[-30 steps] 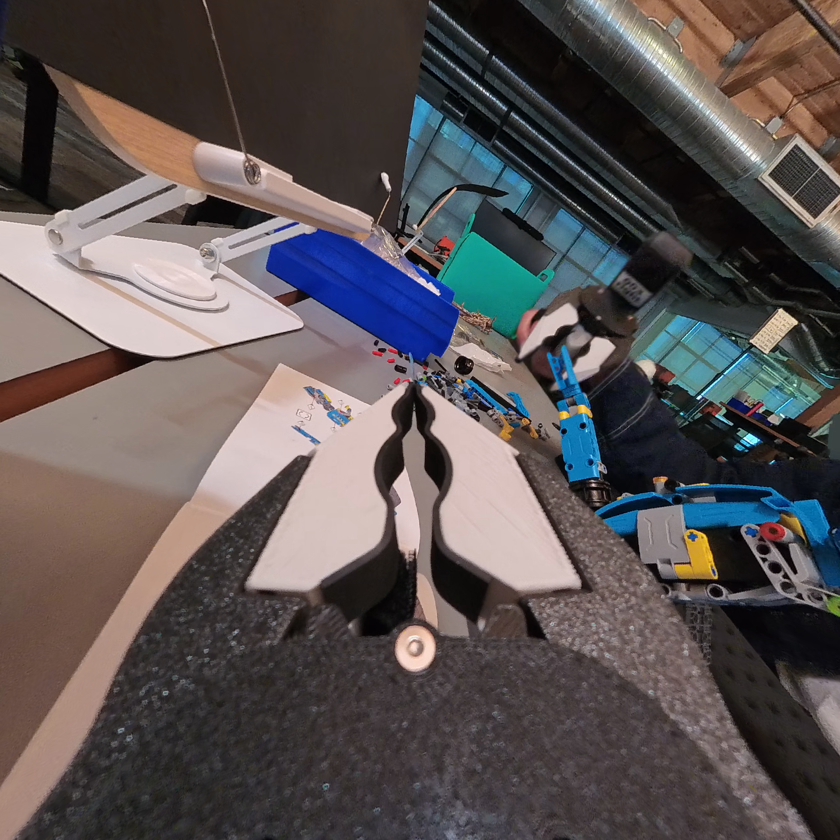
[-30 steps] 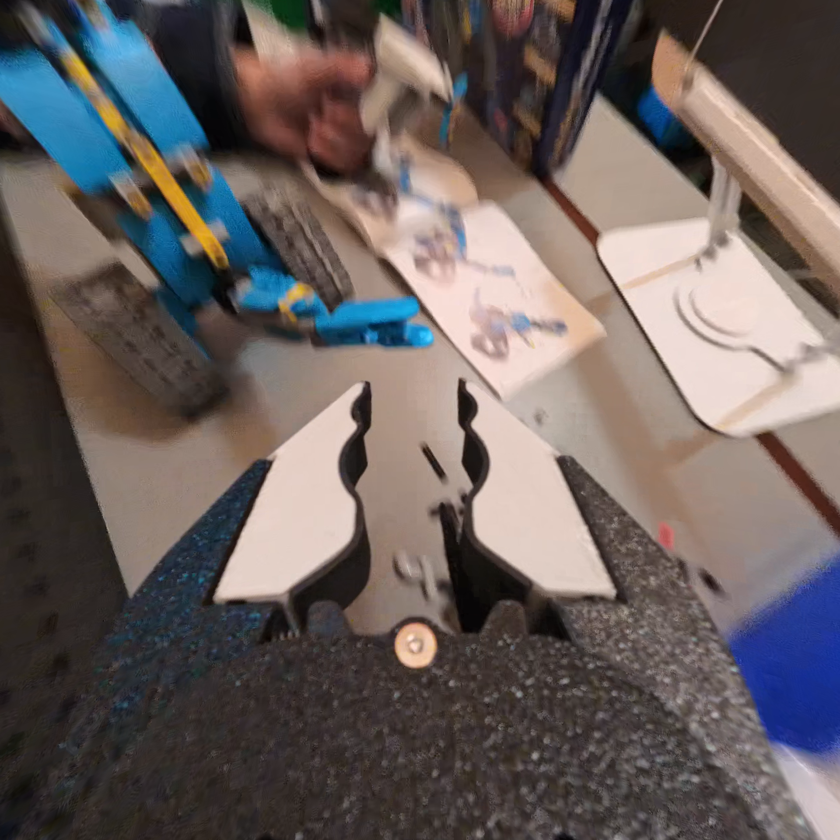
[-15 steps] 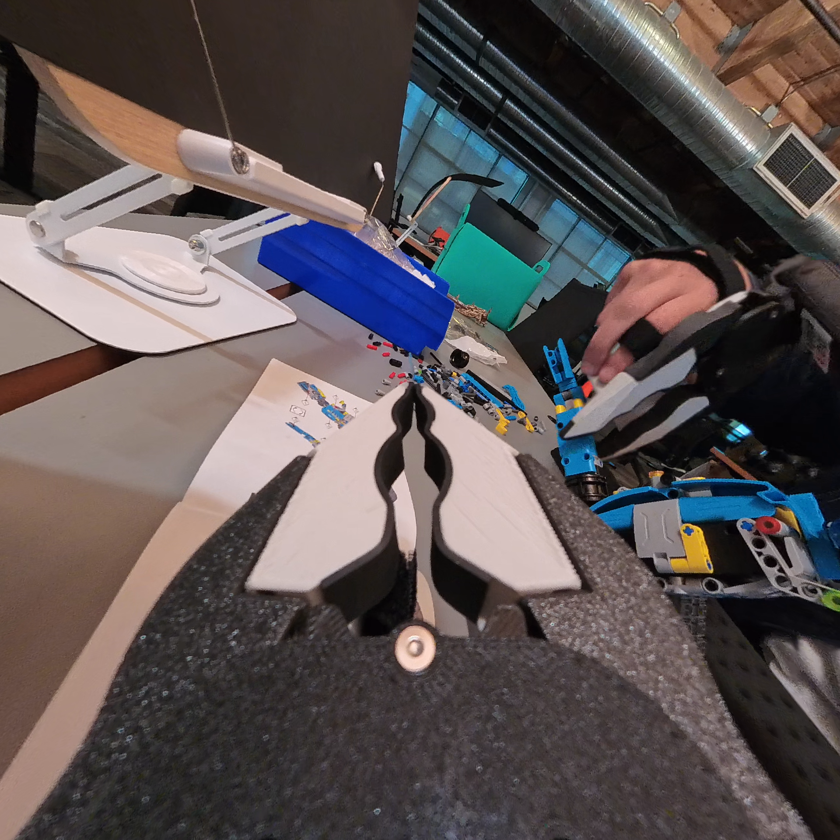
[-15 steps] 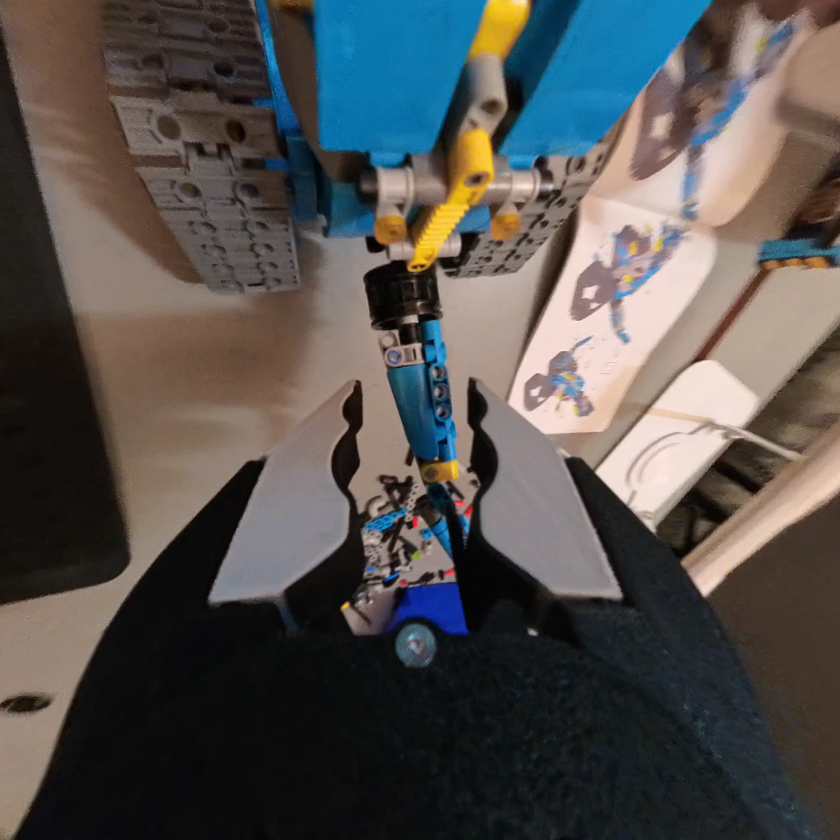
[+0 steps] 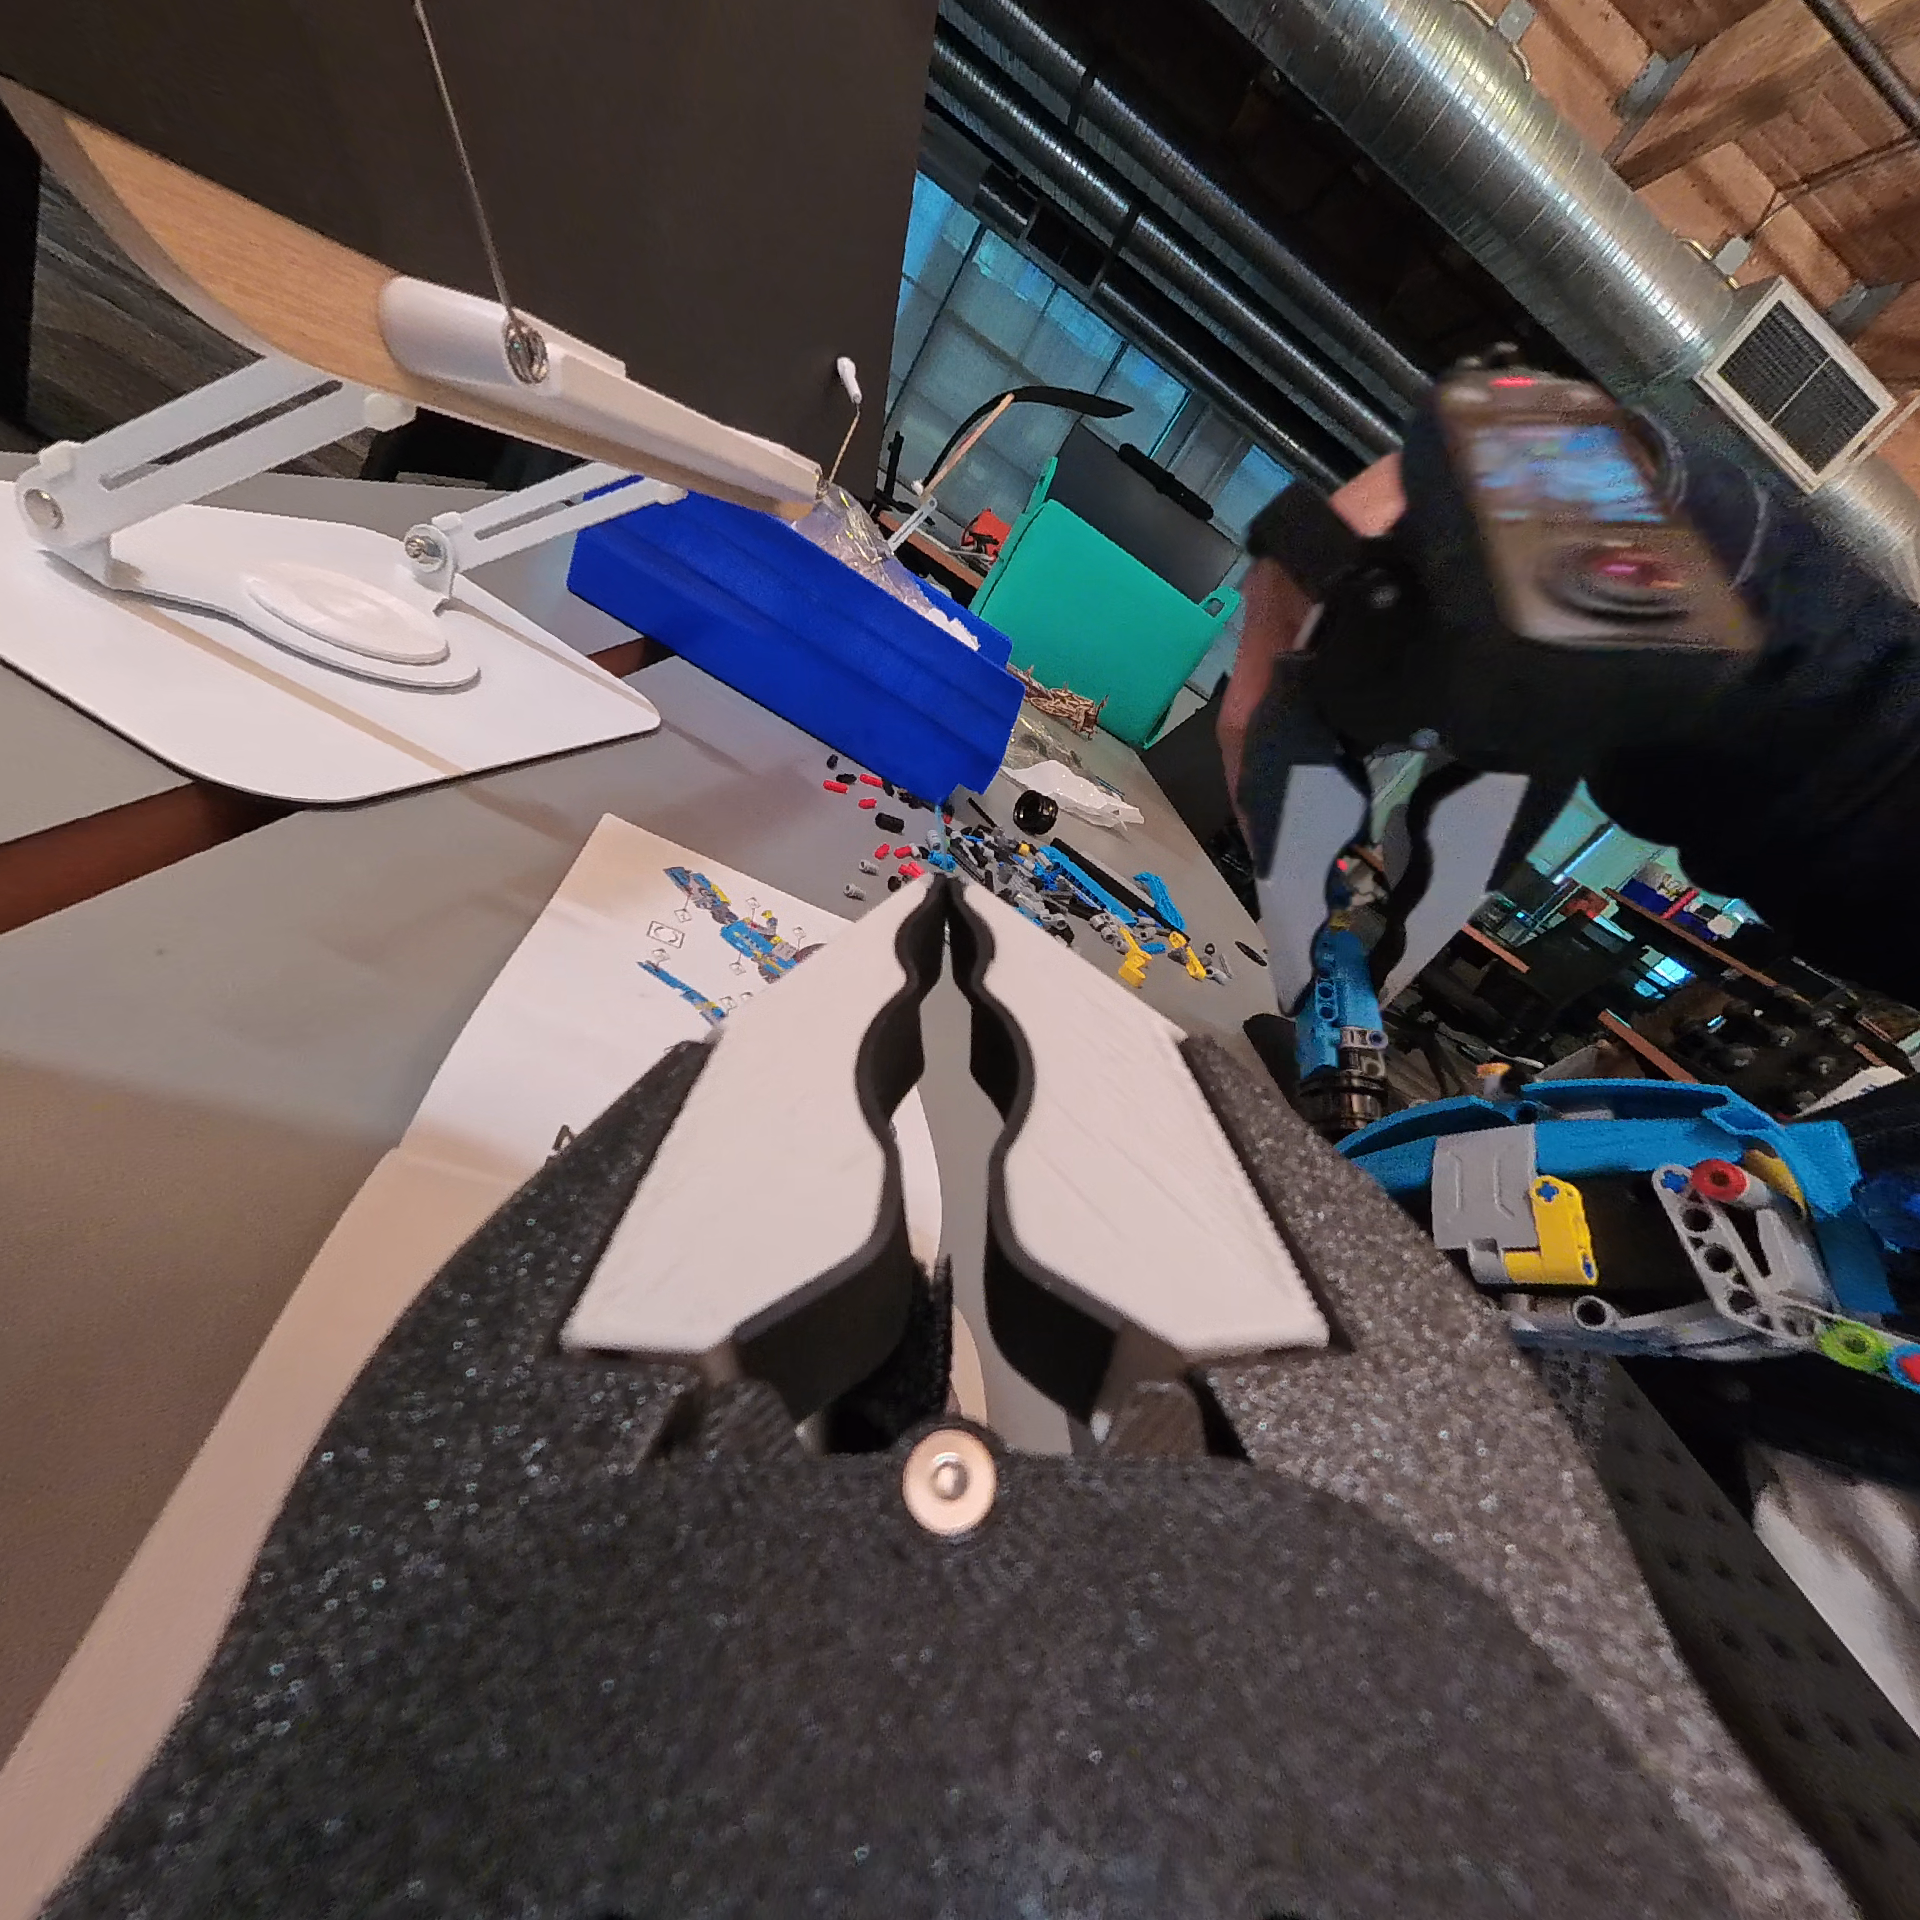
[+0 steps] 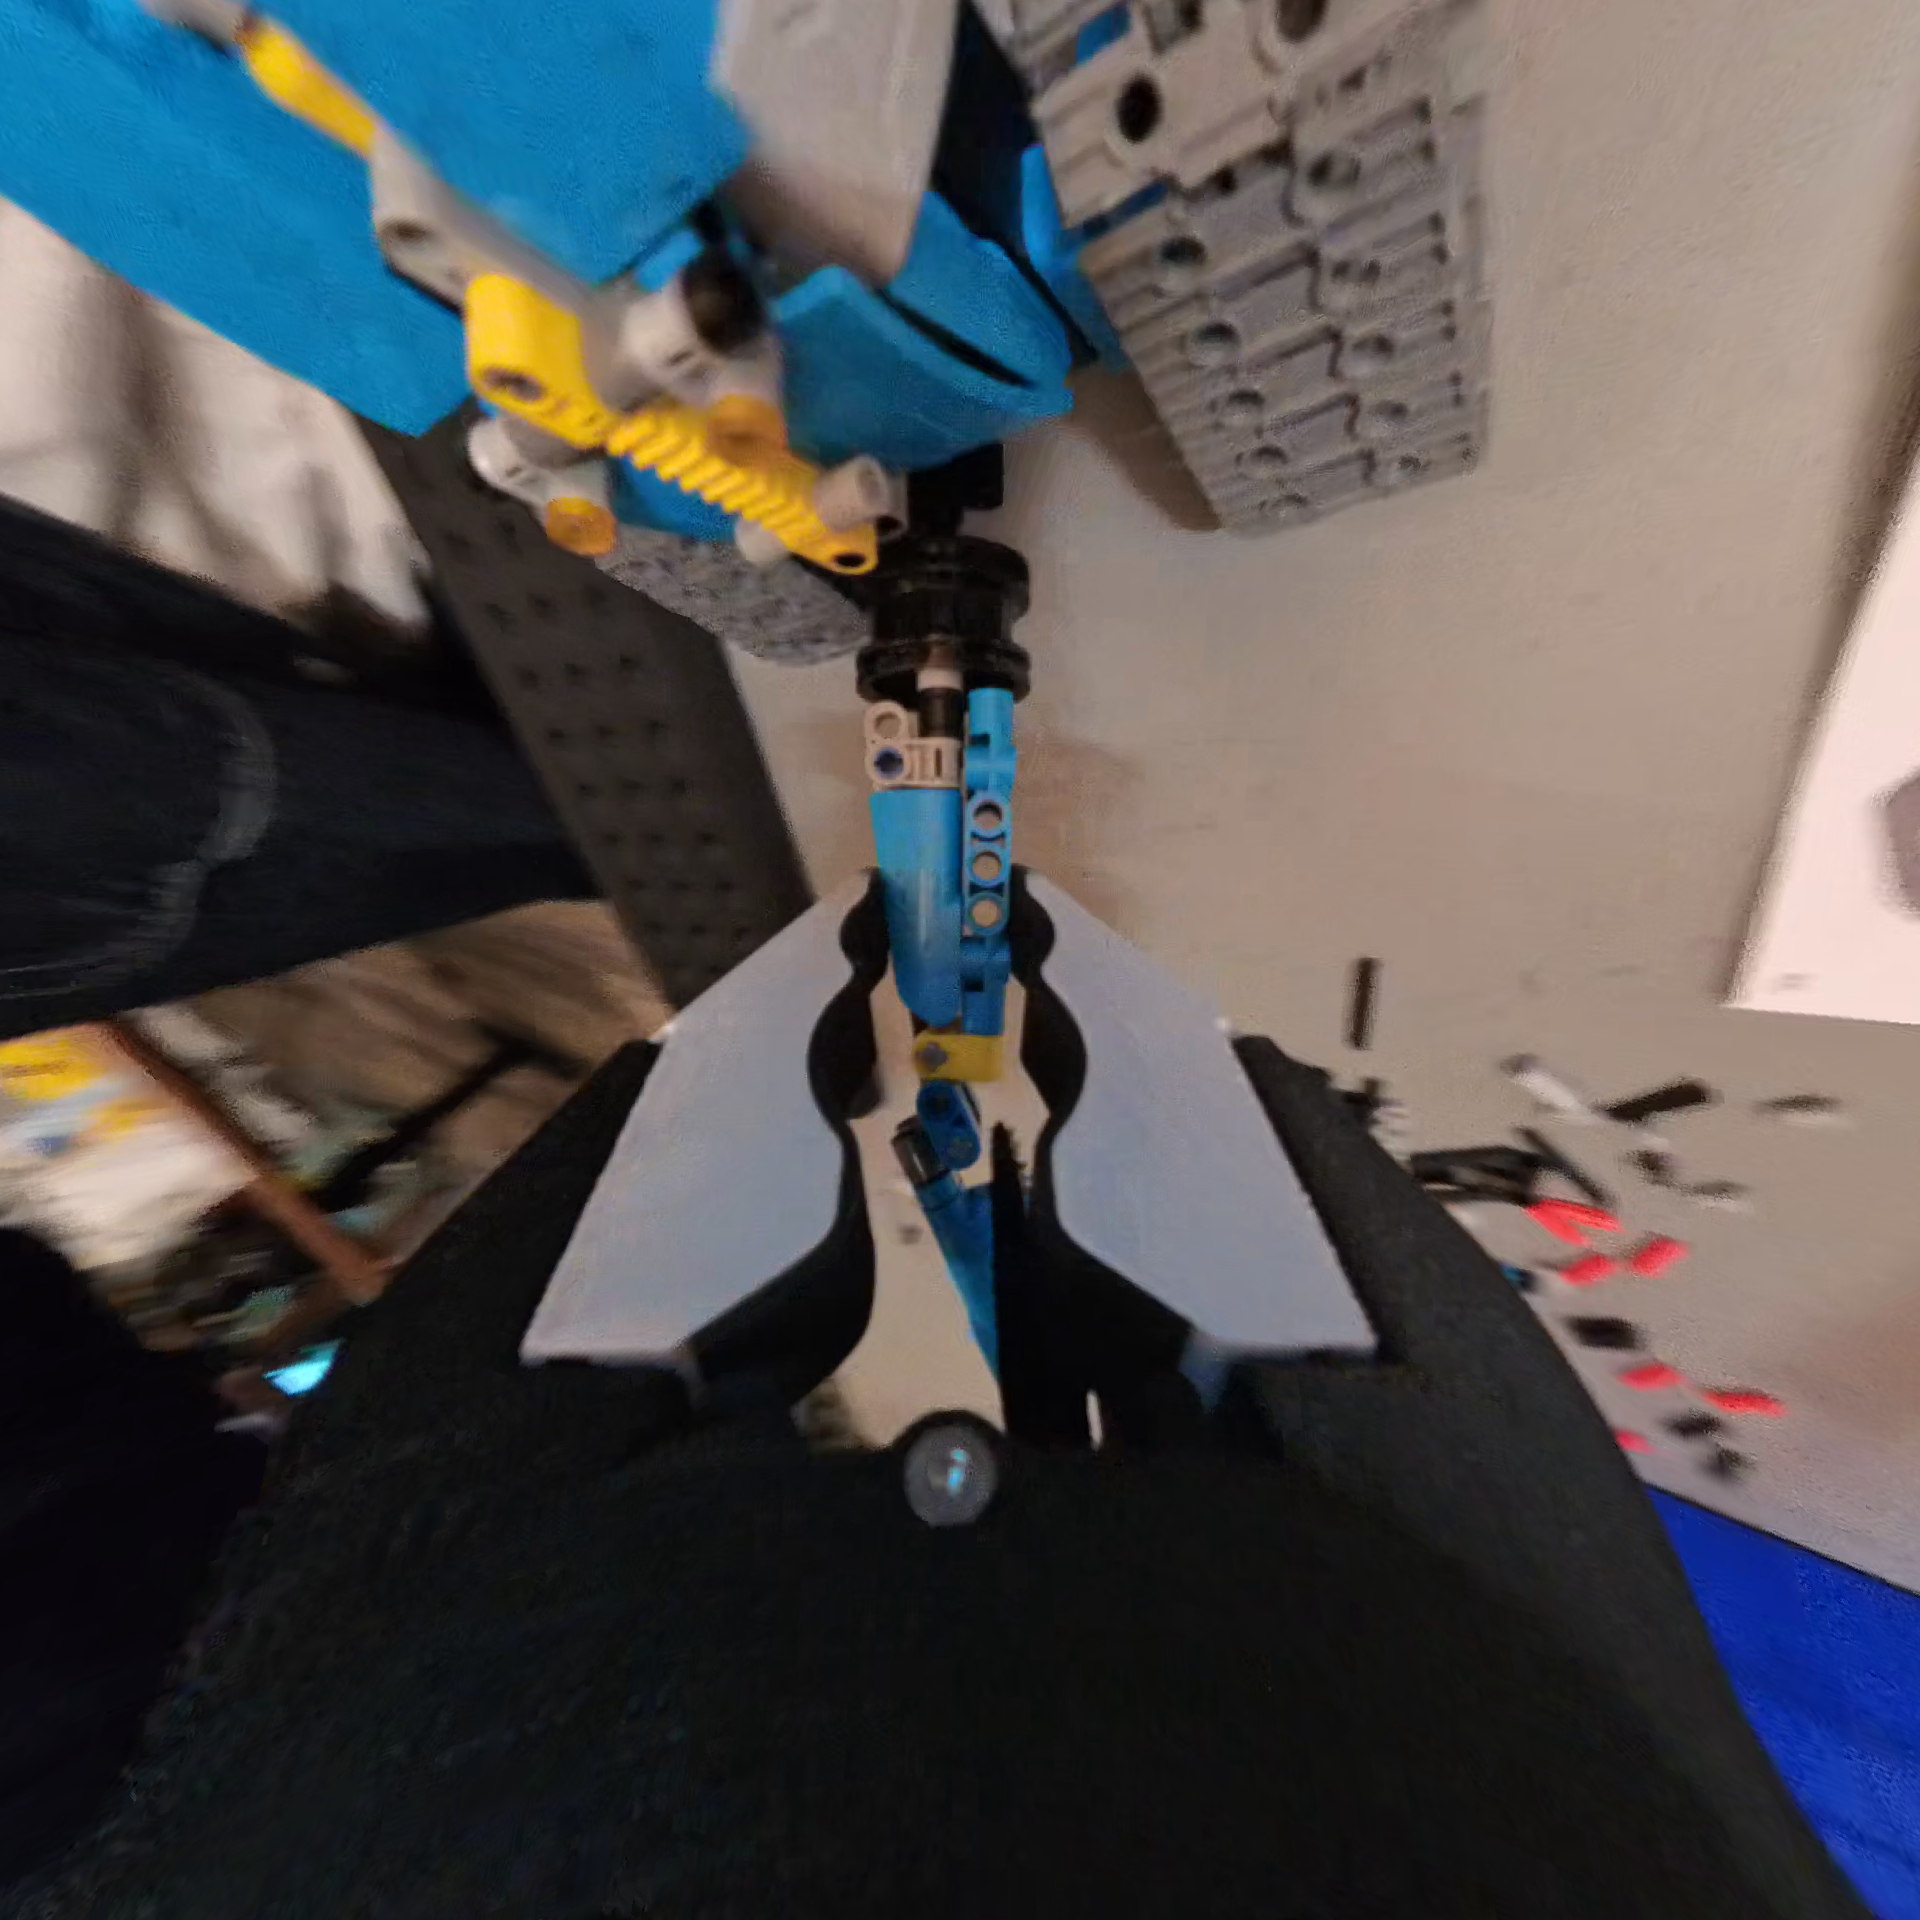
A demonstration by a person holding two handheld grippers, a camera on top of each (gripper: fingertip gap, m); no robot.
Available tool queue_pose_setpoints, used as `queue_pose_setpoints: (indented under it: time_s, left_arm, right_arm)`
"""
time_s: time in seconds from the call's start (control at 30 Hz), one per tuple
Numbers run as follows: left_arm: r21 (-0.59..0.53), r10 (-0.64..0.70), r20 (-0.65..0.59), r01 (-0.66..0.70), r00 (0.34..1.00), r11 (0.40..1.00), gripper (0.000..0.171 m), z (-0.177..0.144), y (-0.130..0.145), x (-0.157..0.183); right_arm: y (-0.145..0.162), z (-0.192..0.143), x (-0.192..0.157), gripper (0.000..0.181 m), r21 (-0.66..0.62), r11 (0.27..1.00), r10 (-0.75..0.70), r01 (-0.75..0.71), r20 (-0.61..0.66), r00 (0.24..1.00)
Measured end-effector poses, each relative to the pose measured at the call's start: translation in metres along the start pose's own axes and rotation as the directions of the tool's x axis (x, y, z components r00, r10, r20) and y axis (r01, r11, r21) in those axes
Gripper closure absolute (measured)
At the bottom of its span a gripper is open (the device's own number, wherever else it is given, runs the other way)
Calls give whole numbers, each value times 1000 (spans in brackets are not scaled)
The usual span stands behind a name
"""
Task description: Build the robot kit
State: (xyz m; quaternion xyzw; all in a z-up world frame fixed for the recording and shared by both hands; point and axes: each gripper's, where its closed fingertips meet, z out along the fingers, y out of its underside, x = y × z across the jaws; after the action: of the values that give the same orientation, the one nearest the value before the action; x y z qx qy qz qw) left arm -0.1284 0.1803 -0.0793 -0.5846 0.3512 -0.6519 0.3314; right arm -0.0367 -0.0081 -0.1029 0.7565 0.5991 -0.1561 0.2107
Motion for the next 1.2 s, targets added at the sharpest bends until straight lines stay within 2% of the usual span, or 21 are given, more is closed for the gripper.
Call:
queue_pose_setpoints:
  time_s: [0.07,0.1,0.13,0.2,0.23,0.33,0.4,0.43,0.5,0.53,0.57,0.6,0.67,0.77,0.8,0.83,0.93,1.0,1.1,1.2]
  left_arm:
    - [-2,-1,-1,1,1000,1000,171,0,0,0]
    - [-1,-1,-2,1,1000,1000,171,0,0,0]
    - [-1,-1,-3,1,1000,1000,171,0,0,0]
    - [0,-3,-5,3,1000,1000,171,0,0,0]
    - [2,-3,-5,3,1000,1000,171,0,0,0]
    - [3,-3,-5,3,1000,1000,171,-1,0,0]
    - [5,-3,-3,3,1000,1000,171,-1,-1,0]
    - [3,-4,-3,4,1000,1000,171,-1,0,0]
    - [2,-1,-1,1,1000,1000,171,0,0,0]
    - [1,-1,-1,1,1000,1000,171,0,0,0]
    - [-1,-1,0,1,1000,1000,171,0,0,0]
    - [-1,0,1,0,1000,1000,171,0,0,0]
    - [1,0,2,0,1000,1000,171,0,0,0]
    - [3,2,3,-2,1000,1000,171,-1,0,1]
    - [3,2,3,-2,1000,1000,171,-1,0,1]
    - [2,1,2,-1,1000,1000,171,-1,0,1]
    - [-2,-1,-3,1,1000,1000,171,0,1,1]
    - [-6,-2,-6,2,1000,1000,171,0,1,1]
    - [-4,-2,-10,2,1000,1000,171,0,1,2]
    - [-4,-3,-12,3,1000,1000,171,0,1,2]
  right_arm:
    - [-3,-1,-1,159,-1,994,112,-113,147,983]
    - [-4,-2,0,159,3,989,143,-146,185,972]
    - [-6,-4,5,158,23,990,136,-142,171,976]
    - [-15,-14,11,153,128,990,45,-50,39,998]
    - [-19,-22,10,145,186,983,-1,10,-51,999]
    - [-11,-50,10,118,273,950,-32,154,-405,914]
    - [-5,-55,3,112,262,915,-76,307,-635,768]
    - [-2,-55,4,111,211,899,-100,383,-753,650]
    - [5,-53,8,115,2,872,-185,490,-925,332]
    - [6,-52,11,119,-121,860,-238,495,-955,179]
    - [6,-51,16,122,-218,852,-279,476,-958,61]
    - [5,-46,20,121,-283,845,-319,453,-948,2]
    - [-3,-37,29,116,-329,833,-352,444,-936,-34]
    - [-17,-40,34,121,-361,808,-362,465,-928,-90]
    - [-18,-40,36,132,-377,804,-380,461,-920,-90]
    - [-18,-40,39,133,-378,807,-390,455,-918,-71]
    - [-12,-33,40,154,-348,813,-417,468,-907,51]
    - [-11,-30,41,156,-326,810,-435,488,-892,125]
    - [-7,-23,42,156,-220,851,-421,476,-829,369]
    - [-3,-17,39,157,-128,899,-383,419,-694,609]
